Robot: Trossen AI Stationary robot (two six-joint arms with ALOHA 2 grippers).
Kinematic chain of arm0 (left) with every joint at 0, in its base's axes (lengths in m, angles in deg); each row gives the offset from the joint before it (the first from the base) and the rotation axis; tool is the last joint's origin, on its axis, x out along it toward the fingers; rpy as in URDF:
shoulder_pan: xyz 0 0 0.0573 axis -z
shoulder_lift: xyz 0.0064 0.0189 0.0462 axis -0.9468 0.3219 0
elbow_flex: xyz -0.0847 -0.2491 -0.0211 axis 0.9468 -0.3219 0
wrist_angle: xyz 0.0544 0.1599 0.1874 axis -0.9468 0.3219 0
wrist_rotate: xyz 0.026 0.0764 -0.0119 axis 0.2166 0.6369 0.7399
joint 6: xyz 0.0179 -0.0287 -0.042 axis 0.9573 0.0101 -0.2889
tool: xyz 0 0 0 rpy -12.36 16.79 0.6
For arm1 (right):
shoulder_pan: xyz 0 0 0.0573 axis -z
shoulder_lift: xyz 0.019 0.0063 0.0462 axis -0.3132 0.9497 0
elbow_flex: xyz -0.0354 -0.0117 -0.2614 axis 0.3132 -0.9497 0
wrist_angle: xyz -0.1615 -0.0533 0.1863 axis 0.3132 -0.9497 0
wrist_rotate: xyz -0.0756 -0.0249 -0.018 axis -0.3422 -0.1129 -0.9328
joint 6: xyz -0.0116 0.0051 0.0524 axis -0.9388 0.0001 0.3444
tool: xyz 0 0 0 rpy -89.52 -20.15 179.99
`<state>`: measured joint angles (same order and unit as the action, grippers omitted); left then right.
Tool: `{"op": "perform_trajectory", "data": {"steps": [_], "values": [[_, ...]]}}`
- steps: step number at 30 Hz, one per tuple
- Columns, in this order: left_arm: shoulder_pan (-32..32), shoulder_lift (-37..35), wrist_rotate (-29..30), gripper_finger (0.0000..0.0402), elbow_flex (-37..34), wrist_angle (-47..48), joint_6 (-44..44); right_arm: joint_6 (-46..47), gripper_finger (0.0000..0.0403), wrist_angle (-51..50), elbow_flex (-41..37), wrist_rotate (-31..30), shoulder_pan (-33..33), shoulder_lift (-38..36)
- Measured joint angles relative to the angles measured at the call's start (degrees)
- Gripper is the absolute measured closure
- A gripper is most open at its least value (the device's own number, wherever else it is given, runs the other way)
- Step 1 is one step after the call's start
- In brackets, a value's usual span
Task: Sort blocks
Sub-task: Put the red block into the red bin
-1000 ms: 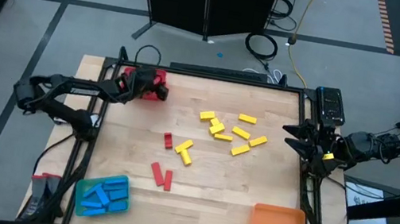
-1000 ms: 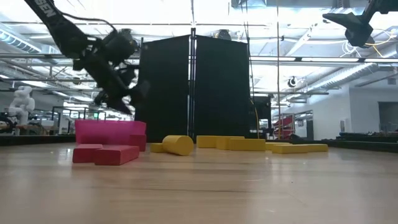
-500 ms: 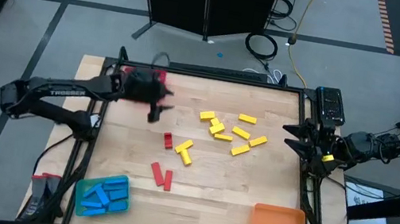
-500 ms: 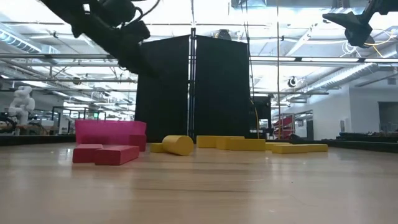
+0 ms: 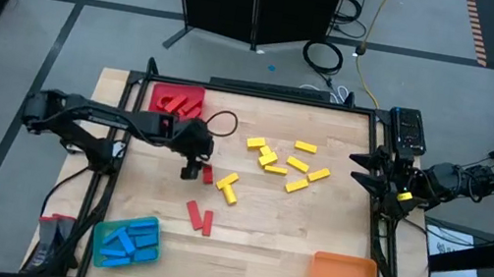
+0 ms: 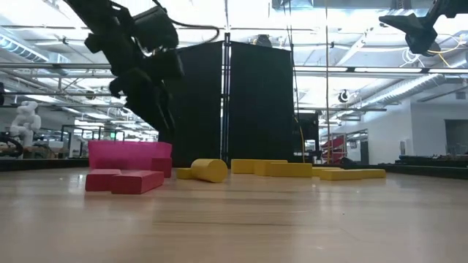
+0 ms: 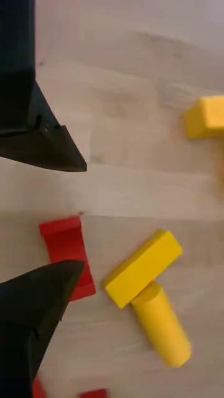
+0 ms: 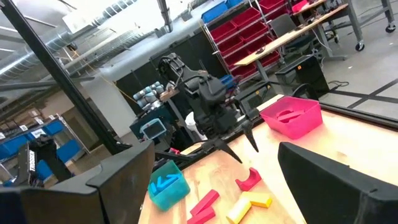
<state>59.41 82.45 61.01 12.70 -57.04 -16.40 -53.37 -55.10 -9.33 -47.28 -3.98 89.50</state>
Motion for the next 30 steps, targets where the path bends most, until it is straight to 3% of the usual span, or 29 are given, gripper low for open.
{"op": "perform_trajectory", "data": {"steps": [10,18,30], "values": [[0.0,6.4,-2.0,0.0151,0.6,1.4,-9.7,0.4,0.0065,0.0,0.0,0.0,0.0,0.0],[0.0,10.5,-2.7,0.0155,0.6,1.9,-10.4,0.6,0.0065,0.0,0.0,0.0,0.0,0.0],[-0.6,10.6,-0.8,0.0272,0.6,-2.7,-13.7,0.5,0.0065,-0.1,0.0,0.0,0.0,0.0]]}}
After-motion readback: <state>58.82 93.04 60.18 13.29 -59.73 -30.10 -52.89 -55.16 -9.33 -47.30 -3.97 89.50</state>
